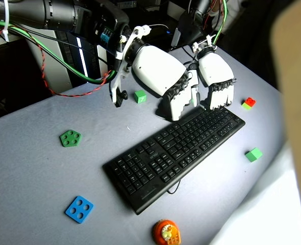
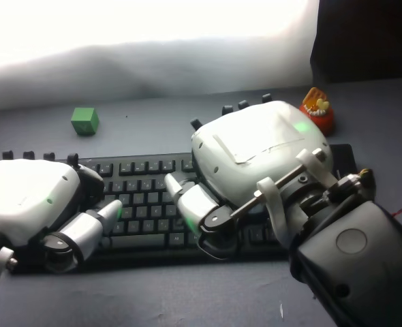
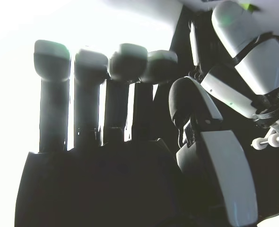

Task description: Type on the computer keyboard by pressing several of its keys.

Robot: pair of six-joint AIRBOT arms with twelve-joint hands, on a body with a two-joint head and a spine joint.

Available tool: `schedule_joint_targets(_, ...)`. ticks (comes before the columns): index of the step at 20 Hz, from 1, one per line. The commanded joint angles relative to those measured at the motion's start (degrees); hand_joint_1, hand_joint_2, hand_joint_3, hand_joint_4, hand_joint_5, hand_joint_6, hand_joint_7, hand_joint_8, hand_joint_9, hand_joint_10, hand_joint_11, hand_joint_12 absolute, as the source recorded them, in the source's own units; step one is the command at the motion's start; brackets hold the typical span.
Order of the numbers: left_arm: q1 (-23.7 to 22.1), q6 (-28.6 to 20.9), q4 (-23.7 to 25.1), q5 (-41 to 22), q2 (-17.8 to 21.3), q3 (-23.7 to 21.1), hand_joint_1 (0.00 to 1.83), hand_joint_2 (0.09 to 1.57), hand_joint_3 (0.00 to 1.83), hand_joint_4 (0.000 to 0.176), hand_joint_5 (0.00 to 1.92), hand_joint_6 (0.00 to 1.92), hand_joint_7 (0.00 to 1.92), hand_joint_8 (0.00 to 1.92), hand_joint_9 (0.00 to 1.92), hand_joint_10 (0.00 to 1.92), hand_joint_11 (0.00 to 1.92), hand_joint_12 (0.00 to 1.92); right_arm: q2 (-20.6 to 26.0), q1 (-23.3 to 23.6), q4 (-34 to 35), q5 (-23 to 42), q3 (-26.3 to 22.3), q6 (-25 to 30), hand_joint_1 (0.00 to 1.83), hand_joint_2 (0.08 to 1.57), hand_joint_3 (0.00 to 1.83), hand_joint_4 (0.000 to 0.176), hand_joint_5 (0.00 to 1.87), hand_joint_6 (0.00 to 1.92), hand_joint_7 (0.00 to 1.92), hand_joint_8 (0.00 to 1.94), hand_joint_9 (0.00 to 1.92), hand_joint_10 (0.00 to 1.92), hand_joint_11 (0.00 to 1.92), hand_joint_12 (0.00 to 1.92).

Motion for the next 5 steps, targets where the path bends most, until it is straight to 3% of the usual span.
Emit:
schedule_joint_targets(1, -0.4, -0.3, 2.3, -5.3, 0.8, 0.0, 0.28, 1.53, 0.01, 0.000, 0.92, 1.81, 1.02, 1.75, 1.00, 1.91, 0.89, 1.92, 0.3, -0.1, -5.7, 2.1, -0.5, 0.1, 0.51, 1.52, 0.02, 0.000, 1.07, 1.82, 1.24, 1.82, 1.21, 1.92, 1.13, 1.92)
schedule_joint_targets(5, -0.3, -1.5, 2.3, -3.9, 3.3, -0.6, 0.36, 1.55, 0.00, 0.000, 0.88, 1.86, 1.01, 1.81, 0.99, 1.92, 0.91, 1.92, 0.7, -0.2, -5.7, 2.0, -0.8, 0.1, 0.53, 1.51, 0.01, 0.000, 1.04, 1.78, 1.22, 1.75, 1.18, 1.92, 1.07, 1.92)
